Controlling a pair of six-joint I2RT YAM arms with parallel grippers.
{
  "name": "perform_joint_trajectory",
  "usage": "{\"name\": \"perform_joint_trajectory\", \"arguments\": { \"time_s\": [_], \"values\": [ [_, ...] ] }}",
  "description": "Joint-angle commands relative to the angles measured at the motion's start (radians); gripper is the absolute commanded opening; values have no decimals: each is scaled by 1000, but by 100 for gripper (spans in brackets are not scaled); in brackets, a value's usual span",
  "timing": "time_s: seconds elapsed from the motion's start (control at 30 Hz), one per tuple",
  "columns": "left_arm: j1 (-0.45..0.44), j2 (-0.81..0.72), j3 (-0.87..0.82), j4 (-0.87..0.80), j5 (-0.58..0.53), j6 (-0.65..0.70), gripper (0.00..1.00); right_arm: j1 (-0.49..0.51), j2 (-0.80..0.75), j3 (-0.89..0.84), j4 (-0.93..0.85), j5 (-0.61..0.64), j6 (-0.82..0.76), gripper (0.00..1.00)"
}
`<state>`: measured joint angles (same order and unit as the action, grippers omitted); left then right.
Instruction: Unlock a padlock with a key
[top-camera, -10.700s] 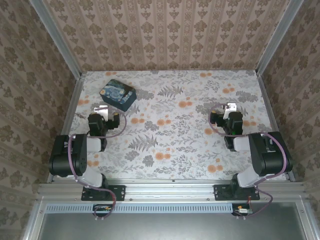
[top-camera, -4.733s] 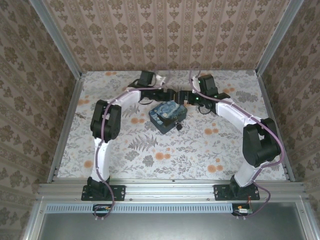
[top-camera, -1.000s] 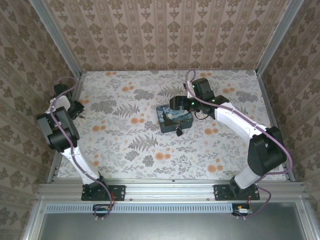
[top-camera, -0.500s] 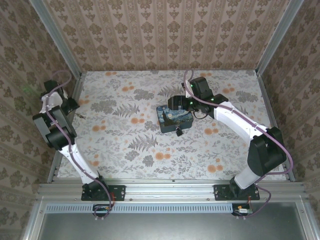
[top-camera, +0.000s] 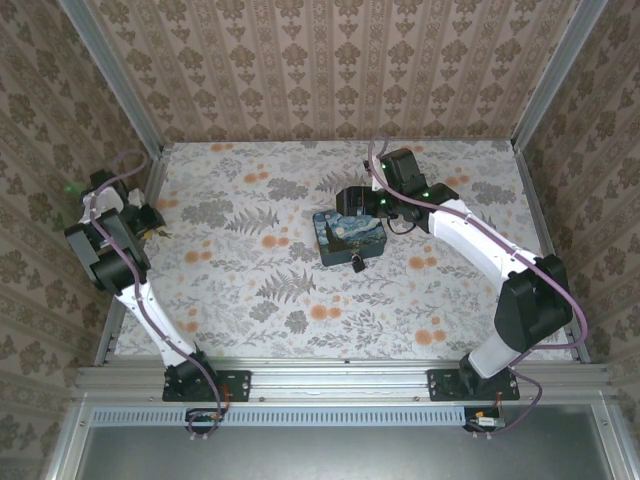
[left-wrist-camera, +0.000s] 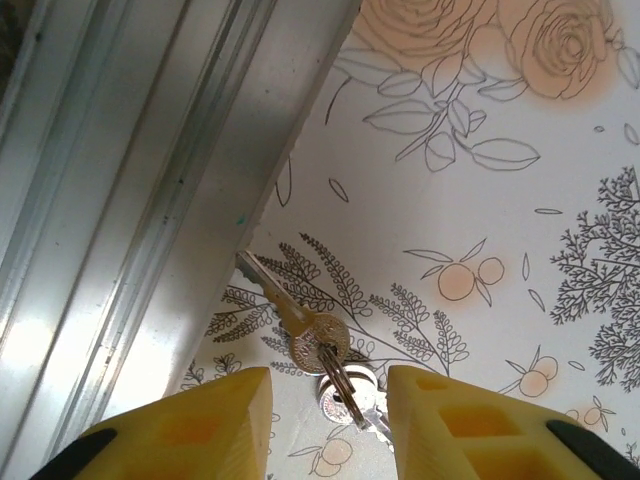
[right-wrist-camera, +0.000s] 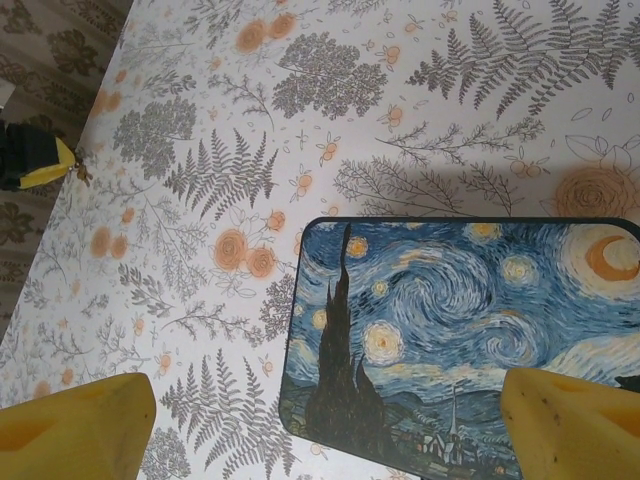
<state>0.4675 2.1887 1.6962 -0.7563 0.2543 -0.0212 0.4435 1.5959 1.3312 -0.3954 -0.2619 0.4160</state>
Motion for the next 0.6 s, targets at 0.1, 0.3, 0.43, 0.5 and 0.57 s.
{"name": "perform_joint_trajectory", "arguments": {
  "time_s": [0.1, 0.3, 0.43, 0.5, 0.57],
  "values": [
    [10, 49, 30, -46, 25, 32, 29, 6, 23, 33, 0, -8, -1, 91],
    [8, 52, 22, -38, 19, 20, 19, 7, 32, 38, -7, -13, -5, 91],
    [1, 57, 22, -40, 19, 19, 12, 6, 32, 37, -6, -15, -6, 91],
    [-2, 54, 19, -40, 19, 18, 9, 6, 33, 36, -2, -16, -5, 91],
    [-5, 48, 16, -44, 16, 15, 5, 6, 35, 35, -2, -19, -4, 91]
  ]
}}
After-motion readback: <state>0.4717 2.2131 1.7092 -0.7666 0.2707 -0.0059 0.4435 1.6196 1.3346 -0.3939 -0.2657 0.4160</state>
